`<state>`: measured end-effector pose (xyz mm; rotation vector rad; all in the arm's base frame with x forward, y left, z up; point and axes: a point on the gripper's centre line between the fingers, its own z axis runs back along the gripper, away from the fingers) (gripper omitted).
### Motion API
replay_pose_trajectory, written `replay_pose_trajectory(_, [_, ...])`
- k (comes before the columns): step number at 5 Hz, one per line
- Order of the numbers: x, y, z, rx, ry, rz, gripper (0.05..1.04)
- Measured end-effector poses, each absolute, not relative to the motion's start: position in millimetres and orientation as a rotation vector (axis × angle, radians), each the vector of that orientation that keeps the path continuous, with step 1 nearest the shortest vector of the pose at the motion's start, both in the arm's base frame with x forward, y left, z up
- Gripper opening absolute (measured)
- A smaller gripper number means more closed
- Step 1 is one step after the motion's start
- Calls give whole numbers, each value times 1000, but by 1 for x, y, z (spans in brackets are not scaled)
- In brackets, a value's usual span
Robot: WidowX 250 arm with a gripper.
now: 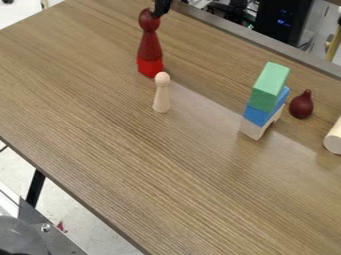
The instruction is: Removed the pawn from the red cube
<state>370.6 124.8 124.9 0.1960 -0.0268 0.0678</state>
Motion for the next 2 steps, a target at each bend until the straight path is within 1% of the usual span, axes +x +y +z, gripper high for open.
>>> replay_pose_trajectory(1, [369, 126, 128, 177, -6, 65, 999])
replay_pose_trajectory(2, [373, 125, 126, 140, 21, 37, 999])
